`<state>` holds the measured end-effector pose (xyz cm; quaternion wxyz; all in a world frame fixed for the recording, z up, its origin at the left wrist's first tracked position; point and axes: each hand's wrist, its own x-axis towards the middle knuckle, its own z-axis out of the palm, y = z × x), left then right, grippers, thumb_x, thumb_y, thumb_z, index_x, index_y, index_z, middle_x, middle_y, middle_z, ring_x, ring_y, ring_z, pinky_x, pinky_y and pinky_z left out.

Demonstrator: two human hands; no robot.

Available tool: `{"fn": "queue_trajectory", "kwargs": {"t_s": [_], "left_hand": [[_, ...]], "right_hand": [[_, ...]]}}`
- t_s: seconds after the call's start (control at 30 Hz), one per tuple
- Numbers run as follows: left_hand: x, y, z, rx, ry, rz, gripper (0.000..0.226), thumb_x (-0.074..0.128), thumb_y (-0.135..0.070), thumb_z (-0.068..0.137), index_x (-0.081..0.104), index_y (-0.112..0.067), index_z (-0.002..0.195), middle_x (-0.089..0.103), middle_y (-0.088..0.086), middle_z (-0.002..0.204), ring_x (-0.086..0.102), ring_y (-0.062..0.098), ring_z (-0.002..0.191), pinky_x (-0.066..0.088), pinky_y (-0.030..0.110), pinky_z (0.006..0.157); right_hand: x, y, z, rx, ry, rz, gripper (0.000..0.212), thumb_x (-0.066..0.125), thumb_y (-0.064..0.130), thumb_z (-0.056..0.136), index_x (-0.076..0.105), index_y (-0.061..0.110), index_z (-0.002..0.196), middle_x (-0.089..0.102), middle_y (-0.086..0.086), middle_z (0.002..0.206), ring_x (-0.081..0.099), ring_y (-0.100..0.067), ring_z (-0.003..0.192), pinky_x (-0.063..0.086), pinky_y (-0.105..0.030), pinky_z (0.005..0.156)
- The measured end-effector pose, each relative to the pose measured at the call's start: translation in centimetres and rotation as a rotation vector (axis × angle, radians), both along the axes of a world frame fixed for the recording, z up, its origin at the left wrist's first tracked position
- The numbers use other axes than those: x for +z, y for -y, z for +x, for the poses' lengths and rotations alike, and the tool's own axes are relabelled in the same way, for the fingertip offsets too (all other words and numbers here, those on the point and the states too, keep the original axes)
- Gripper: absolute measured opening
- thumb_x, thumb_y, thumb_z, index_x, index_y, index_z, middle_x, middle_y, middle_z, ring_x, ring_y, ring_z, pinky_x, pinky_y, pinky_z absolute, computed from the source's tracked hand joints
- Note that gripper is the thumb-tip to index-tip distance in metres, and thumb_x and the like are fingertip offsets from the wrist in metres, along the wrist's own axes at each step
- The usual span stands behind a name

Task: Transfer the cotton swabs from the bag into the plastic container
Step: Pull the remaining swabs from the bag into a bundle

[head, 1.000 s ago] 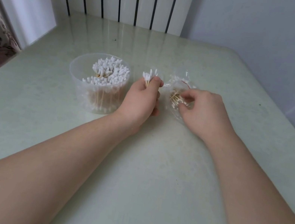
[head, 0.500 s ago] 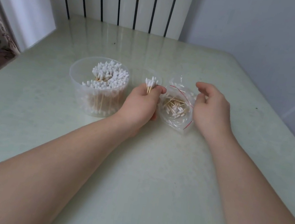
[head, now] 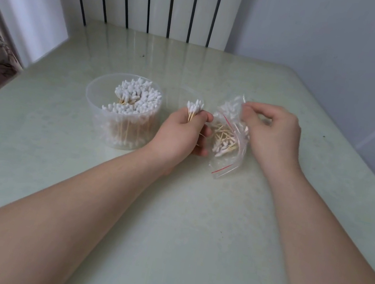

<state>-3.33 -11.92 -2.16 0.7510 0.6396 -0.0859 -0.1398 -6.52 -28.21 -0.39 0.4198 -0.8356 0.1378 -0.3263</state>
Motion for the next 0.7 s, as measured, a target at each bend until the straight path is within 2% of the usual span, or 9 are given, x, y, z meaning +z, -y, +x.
{"fn": "queue_trajectory", "kwargs": {"t_s": [0.07, 0.17, 0.23, 0.3, 0.4, 0.57, 0.7], "left_hand": [[0.1, 0.0, -0.1, 0.006, -0.009, -0.032, 0.017, 0.046, -0.015, 0.106, 0.059, -0.011, 0.096, 0.056, 0.007, 0.075, 0.052, 0.018, 0.057, 0.047, 0.026, 0.046], [0.1, 0.0, -0.2, 0.008, -0.016, -0.051, 0.016, 0.045, -0.016, 0.107, 0.058, -0.010, 0.098, 0.059, 0.008, 0.078, 0.056, 0.018, 0.057, 0.048, 0.027, 0.047], [0.0, 0.1, -0.1, 0.011, -0.018, -0.050, 0.015, 0.046, -0.016, 0.106, 0.057, -0.009, 0.099, 0.062, 0.008, 0.080, 0.058, 0.018, 0.059, 0.049, 0.027, 0.048], [-0.1, 0.1, -0.1, 0.016, -0.019, -0.049, 0.015, 0.046, -0.016, 0.106, 0.058, -0.010, 0.097, 0.064, 0.008, 0.081, 0.059, 0.018, 0.060, 0.049, 0.027, 0.048], [-0.1, 0.1, 0.0, 0.011, -0.017, -0.041, 0.017, 0.047, -0.016, 0.106, 0.059, -0.010, 0.096, 0.064, 0.009, 0.086, 0.060, 0.019, 0.062, 0.051, 0.028, 0.050], [-0.2, 0.2, 0.0, 0.018, -0.017, -0.022, 0.020, 0.046, -0.016, 0.106, 0.062, -0.004, 0.106, 0.065, 0.011, 0.099, 0.064, 0.017, 0.065, 0.054, 0.029, 0.053], [-0.1, 0.1, -0.1, 0.044, -0.005, -0.023, 0.016, 0.050, -0.017, 0.106, 0.064, -0.010, 0.102, 0.065, 0.008, 0.109, 0.067, 0.018, 0.071, 0.053, 0.028, 0.052]], "right_hand": [[0.3, -0.2, -0.1, 0.049, 0.178, -0.045, 0.014, 0.072, 0.023, 0.089, 0.078, 0.025, 0.102, 0.067, 0.004, 0.107, 0.060, 0.009, 0.092, 0.045, -0.009, 0.082], [0.7, -0.4, -0.3, 0.085, 0.279, -0.035, 0.015, 0.068, 0.018, 0.093, 0.077, 0.022, 0.105, 0.062, 0.004, 0.114, 0.059, 0.011, 0.085, 0.044, -0.009, 0.077], [0.7, -0.3, -0.3, 0.108, 0.308, 0.050, 0.016, 0.067, 0.021, 0.093, 0.078, 0.026, 0.104, 0.066, 0.009, 0.116, 0.065, 0.002, 0.090, 0.054, -0.027, 0.078], [0.8, -0.2, -0.2, 0.125, 0.288, 0.144, 0.015, 0.067, 0.024, 0.092, 0.076, 0.035, 0.098, 0.072, 0.014, 0.105, 0.068, -0.010, 0.085, 0.058, -0.040, 0.076], [1.0, -0.1, -0.5, 0.106, 0.336, 0.212, 0.012, 0.060, 0.024, 0.097, 0.070, 0.030, 0.098, 0.069, 0.009, 0.079, 0.059, -0.014, 0.064, 0.050, -0.033, 0.061], [1.0, -0.4, -0.4, 0.149, 0.310, 0.335, 0.015, 0.050, 0.015, 0.102, 0.059, 0.023, 0.094, 0.076, -0.002, 0.095, 0.054, -0.017, 0.058, 0.043, -0.028, 0.050], [1.1, -0.5, -0.3, 0.147, 0.262, 0.377, 0.018, 0.043, 0.014, 0.105, 0.054, 0.023, 0.093, 0.069, -0.005, 0.083, 0.052, -0.017, 0.052, 0.041, -0.025, 0.044]]}}
